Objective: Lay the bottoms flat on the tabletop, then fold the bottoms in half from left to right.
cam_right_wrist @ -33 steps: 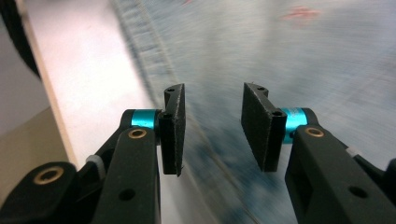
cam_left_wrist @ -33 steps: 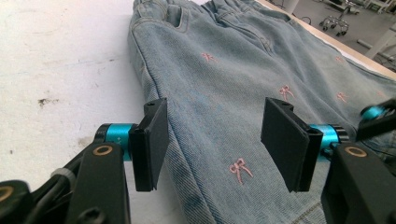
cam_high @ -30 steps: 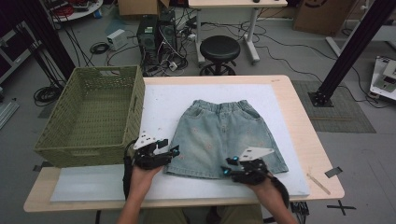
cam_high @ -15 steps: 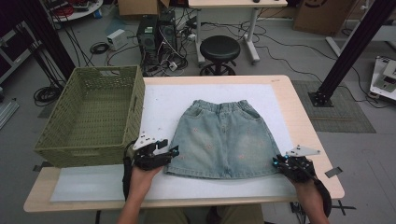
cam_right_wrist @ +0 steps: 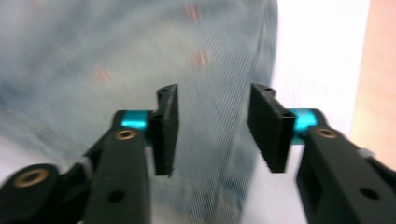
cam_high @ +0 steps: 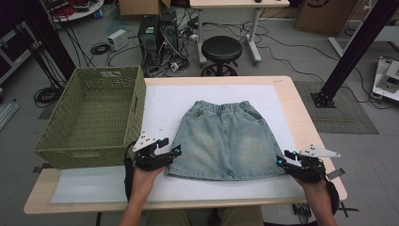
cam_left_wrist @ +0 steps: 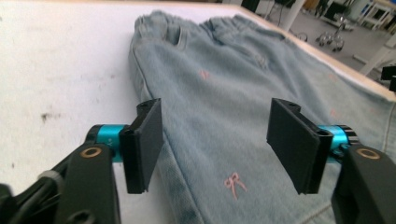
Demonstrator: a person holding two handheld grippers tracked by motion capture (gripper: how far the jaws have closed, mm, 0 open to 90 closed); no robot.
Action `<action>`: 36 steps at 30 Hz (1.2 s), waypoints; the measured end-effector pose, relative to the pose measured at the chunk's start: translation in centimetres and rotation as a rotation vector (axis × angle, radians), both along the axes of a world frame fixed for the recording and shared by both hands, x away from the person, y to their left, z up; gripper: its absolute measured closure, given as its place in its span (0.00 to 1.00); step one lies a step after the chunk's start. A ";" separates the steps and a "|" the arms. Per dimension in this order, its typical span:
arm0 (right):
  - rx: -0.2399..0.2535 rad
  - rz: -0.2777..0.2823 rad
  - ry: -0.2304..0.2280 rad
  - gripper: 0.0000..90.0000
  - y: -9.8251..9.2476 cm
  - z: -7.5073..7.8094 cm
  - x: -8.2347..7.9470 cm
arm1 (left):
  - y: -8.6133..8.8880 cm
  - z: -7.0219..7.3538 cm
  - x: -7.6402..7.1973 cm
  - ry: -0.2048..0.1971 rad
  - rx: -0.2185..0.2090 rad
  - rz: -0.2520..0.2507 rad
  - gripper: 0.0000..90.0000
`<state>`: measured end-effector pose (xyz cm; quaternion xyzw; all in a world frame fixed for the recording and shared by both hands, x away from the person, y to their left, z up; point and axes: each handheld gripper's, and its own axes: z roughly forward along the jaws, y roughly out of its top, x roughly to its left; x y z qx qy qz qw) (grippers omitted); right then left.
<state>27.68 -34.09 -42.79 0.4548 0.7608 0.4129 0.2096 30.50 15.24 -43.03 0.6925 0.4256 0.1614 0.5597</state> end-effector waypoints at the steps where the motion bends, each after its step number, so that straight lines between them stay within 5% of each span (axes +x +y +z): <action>1: 0.009 0.003 -0.021 0.53 0.1 0.3 0.2 | 0.0 0.1 0.0 -0.009 -0.008 0.006 0.35; 5: 0.016 0.010 -0.110 0.31 1.0 1.1 0.9 | 0.0 0.3 0.0 -0.047 -0.015 -0.001 0.27; 9: 0.008 0.021 -0.142 0.24 1.8 1.3 1.5 | -0.1 0.6 0.1 -0.050 -0.013 -0.015 0.25; 22: 0.001 0.038 -0.151 0.24 2.6 1.2 2.0 | -0.7 0.6 0.0 -0.036 0.010 -0.056 0.26; 36: 0.036 -0.004 -0.143 0.24 1.3 1.1 1.4 | -1.4 0.2 -0.3 -0.014 0.059 -0.066 0.27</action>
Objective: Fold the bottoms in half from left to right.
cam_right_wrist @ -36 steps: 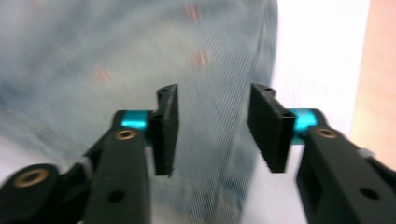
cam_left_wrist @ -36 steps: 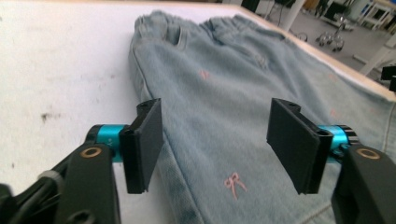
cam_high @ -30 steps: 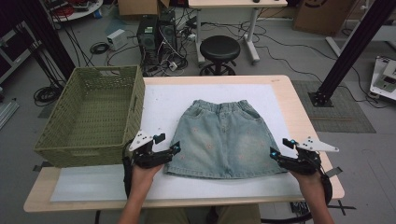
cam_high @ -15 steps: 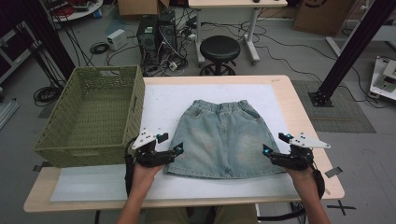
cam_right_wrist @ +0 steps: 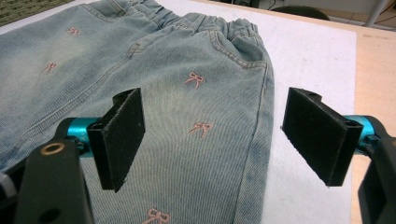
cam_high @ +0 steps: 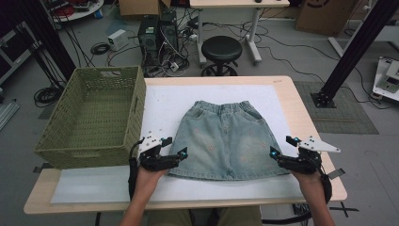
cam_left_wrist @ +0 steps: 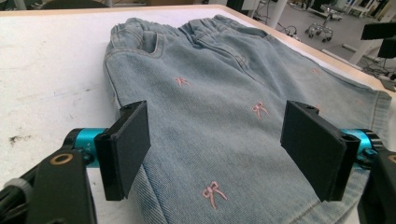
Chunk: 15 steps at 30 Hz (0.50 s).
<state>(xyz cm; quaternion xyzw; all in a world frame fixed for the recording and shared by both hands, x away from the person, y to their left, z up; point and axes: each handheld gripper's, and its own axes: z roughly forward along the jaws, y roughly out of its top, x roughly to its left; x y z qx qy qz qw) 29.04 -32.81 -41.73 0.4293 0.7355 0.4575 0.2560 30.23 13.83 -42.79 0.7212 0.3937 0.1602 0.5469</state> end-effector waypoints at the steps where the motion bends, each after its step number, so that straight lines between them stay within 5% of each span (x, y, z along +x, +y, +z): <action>1: 0.000 -0.001 0.002 0.24 0.0 0.0 0.0 | 0.0 -0.1 -0.1 0.008 0.001 0.003 0.27; 10: -0.010 0.011 -0.004 0.24 0.0 -0.1 -0.4 | -0.6 -0.6 -1.1 0.058 0.067 0.007 0.26; 15: -0.003 0.015 0.003 0.24 -0.2 -0.3 -0.7 | -0.6 -1.1 -1.8 0.107 0.111 0.078 0.27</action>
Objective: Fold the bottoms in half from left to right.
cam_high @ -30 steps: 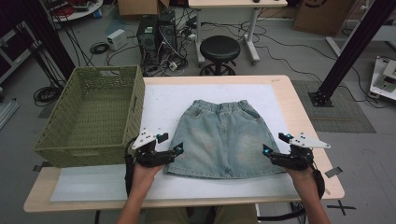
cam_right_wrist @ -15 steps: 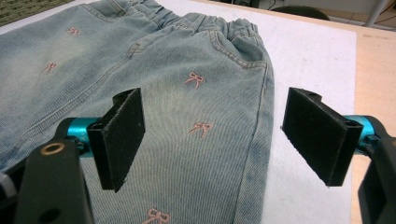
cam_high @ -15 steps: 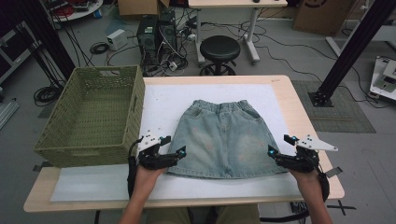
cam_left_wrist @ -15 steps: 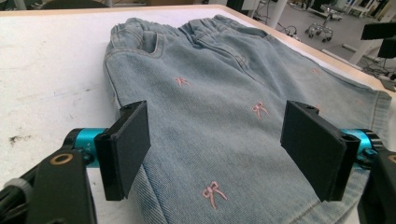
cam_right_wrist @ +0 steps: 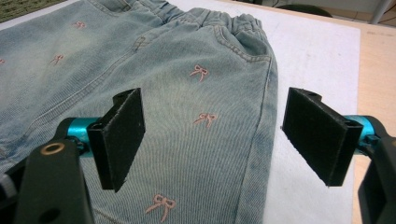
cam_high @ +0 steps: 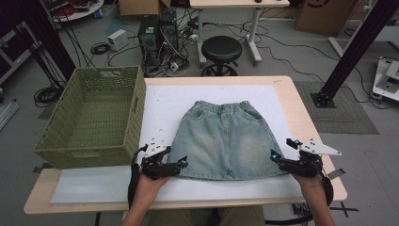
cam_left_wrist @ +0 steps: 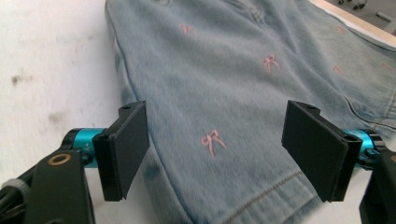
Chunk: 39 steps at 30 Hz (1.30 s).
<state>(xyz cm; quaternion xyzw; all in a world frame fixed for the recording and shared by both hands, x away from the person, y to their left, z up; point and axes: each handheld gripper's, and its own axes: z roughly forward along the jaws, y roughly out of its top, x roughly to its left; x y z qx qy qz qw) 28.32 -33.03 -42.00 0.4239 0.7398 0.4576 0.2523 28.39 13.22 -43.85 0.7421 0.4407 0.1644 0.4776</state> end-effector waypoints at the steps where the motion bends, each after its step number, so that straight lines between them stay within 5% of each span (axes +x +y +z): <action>1: 0.001 0.002 0.001 0.24 0.0 0.0 0.0 | 0.0 -0.1 -0.1 -0.002 0.012 0.012 0.29; 13: -0.007 0.012 0.010 0.24 0.4 -0.1 0.0 | 0.3 -0.9 -0.1 0.081 0.113 0.081 0.44; 27: -0.015 0.056 0.019 0.24 1.7 -0.3 0.5 | 0.3 -1.3 -0.2 0.084 0.126 0.090 0.61; 35: -0.025 0.116 0.054 0.26 4.4 -0.2 1.9 | 0.1 -1.2 -0.5 0.064 0.141 0.057 0.87; 39: -0.032 0.153 0.065 0.29 6.6 -0.1 3.3 | 0.2 -1.2 -0.6 0.061 0.132 0.046 0.91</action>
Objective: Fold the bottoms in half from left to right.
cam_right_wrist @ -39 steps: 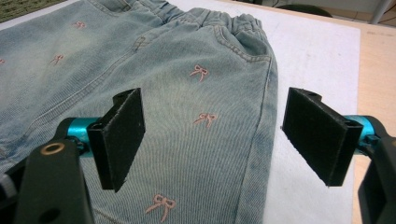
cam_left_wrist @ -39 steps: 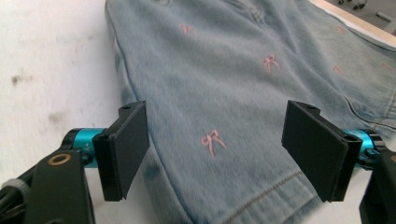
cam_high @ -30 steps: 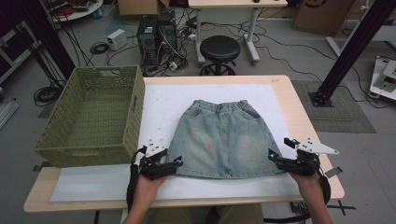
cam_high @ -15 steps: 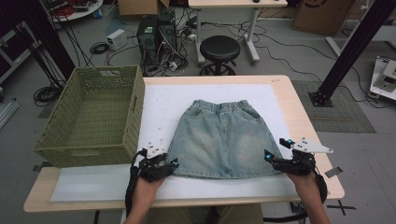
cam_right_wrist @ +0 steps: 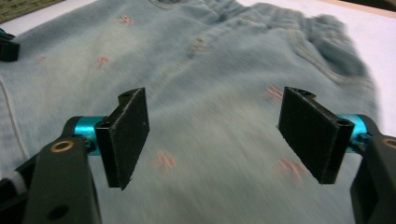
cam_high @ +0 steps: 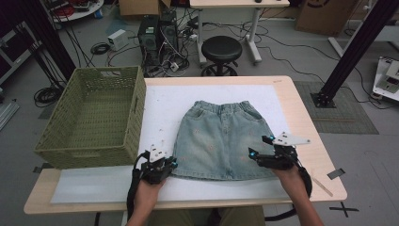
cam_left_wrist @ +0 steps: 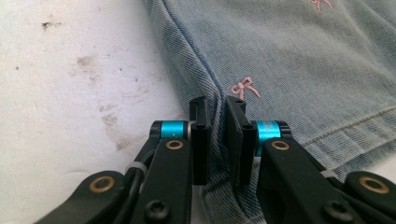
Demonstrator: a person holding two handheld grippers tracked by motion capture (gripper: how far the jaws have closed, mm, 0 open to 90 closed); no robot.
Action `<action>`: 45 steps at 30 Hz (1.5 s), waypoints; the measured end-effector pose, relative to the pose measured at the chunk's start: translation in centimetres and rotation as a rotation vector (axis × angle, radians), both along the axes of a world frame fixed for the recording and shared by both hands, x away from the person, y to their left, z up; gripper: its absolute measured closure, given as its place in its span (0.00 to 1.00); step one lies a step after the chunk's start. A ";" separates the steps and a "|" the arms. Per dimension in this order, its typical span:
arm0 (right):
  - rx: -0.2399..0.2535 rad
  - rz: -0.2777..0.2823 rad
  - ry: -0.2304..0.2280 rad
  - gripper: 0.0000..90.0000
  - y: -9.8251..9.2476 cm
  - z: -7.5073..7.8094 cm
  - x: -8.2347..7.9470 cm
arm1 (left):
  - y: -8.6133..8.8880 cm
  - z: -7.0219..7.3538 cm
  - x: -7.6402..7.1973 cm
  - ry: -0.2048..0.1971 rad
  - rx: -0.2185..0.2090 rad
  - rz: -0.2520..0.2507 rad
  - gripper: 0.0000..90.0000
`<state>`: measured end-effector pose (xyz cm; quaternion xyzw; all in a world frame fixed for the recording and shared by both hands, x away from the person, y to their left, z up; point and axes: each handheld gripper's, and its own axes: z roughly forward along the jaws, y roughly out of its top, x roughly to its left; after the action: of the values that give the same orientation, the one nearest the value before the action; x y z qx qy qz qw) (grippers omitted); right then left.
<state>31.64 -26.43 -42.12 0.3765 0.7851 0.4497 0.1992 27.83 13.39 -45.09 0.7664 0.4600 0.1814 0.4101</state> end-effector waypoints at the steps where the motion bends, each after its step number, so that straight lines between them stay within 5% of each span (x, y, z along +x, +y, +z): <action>1: -0.008 0.008 0.003 0.29 0.6 0.0 0.5 | 0.0 0.0 0.0 -0.002 -0.010 0.000 0.92; 9: -0.051 0.077 0.034 0.28 6.1 0.8 4.6 | 0.5 0.1 -0.1 -0.012 -0.053 -0.019 0.93; 24: -0.057 0.153 0.110 0.31 14.7 1.1 10.6 | 0.5 0.1 -0.3 -0.038 -0.062 -0.046 0.94; 37: -0.064 0.181 0.148 0.38 20.4 0.3 13.4 | 0.5 0.1 -0.4 -0.045 -0.062 -0.063 0.95; 41: -0.099 0.185 0.160 0.40 21.6 0.0 13.9 | 0.4 0.1 -0.4 -0.048 -0.060 -0.062 0.95; 45: -0.129 0.203 0.166 0.54 22.3 -0.1 14.0 | 0.4 0.1 -0.4 -0.046 -0.062 -0.061 0.95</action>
<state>45.69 -4.15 -42.25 0.3176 0.8601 0.3835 0.1107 27.43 13.83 -44.99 0.7626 0.4323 0.1719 0.4495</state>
